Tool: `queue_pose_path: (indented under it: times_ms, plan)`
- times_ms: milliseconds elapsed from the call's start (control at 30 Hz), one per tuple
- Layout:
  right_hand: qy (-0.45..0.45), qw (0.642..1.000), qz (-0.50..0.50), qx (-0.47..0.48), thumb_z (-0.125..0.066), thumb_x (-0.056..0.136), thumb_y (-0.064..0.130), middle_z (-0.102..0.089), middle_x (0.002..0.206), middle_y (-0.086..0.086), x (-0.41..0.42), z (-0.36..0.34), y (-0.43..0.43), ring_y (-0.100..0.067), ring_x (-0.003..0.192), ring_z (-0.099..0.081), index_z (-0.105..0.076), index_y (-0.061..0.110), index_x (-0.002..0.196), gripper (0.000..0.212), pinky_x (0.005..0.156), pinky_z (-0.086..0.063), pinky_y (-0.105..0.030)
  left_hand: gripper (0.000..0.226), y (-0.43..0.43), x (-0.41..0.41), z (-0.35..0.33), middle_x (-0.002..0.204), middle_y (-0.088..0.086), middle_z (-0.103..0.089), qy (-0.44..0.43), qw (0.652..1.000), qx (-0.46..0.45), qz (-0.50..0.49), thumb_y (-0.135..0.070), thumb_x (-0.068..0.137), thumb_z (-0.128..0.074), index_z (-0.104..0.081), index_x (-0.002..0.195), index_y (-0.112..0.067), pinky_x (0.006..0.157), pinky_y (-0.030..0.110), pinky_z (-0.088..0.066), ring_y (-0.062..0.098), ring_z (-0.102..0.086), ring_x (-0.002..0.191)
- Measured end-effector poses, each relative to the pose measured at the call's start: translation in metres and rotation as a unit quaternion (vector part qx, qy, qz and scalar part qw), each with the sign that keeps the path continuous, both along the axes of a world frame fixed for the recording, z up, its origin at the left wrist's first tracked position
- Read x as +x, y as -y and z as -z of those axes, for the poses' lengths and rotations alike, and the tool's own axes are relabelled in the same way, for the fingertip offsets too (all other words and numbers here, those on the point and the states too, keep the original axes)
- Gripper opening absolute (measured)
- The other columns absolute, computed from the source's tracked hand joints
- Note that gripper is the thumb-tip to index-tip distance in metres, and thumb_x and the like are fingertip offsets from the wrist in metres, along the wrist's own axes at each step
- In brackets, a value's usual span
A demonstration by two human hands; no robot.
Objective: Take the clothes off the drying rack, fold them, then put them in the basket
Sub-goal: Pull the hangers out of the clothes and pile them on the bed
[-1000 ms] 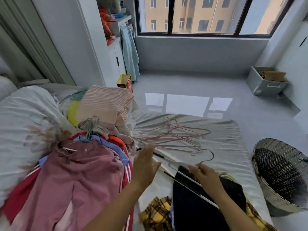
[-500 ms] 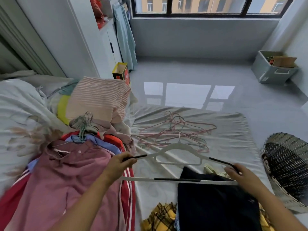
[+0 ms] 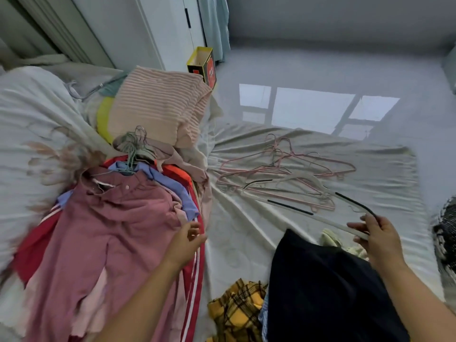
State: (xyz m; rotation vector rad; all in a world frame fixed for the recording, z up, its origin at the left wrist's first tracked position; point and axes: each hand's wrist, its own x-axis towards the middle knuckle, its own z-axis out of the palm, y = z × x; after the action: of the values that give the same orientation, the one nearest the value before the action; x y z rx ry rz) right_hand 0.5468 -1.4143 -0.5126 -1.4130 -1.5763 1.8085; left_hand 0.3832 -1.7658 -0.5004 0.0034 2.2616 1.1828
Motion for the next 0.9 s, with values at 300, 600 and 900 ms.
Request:
queue_pose_path:
  times_ms: [300, 600, 900]
  plan:
    - [0.000, 0.999, -0.005, -0.041, -0.045, 0.097, 0.003, -0.055, 0.119, -0.013, -0.113, 0.027, -0.020, -0.014, 0.092, -0.053, -0.022, 0.009, 0.145, 0.054, 0.070, -0.049, -0.010, 0.015, 0.086, 0.000, 0.069, 0.084, 0.000, -0.055, 0.053, 0.993, -0.044, -0.092, -0.006, 0.086, -0.064, -0.054, 0.086, -0.017, 0.070, 0.025, -0.043, 0.017, -0.050, 0.083]
    - [0.171, 0.966, -0.143, -0.132, -0.047, 0.097, 0.017, -0.068, 0.089, -0.019, -0.077, 0.071, 0.118, -0.021, 0.069, -0.061, -0.054, -0.005, 0.117, 0.030, 0.058, -0.050, -0.029, 0.013, 0.133, -0.101, 0.108, 0.099, 0.010, -0.056, 0.067, 0.993, -0.068, -0.072, -0.016, 0.087, -0.064, -0.051, 0.090, -0.017, 0.078, 0.030, -0.041, 0.018, -0.052, 0.089]
    - [0.137, 0.955, -0.178, -0.194, -0.049, 0.096, 0.014, -0.071, 0.082, -0.013, -0.140, 0.112, 0.308, -0.026, 0.082, -0.062, -0.063, 0.003, 0.089, 0.020, 0.069, -0.046, -0.033, 0.071, 0.138, -0.222, 0.159, 0.144, 0.014, -0.036, -0.013, 0.971, -0.215, 0.107, -0.017, 0.085, -0.067, -0.028, 0.144, -0.008, 0.107, 0.036, -0.032, 0.030, -0.042, 0.129]
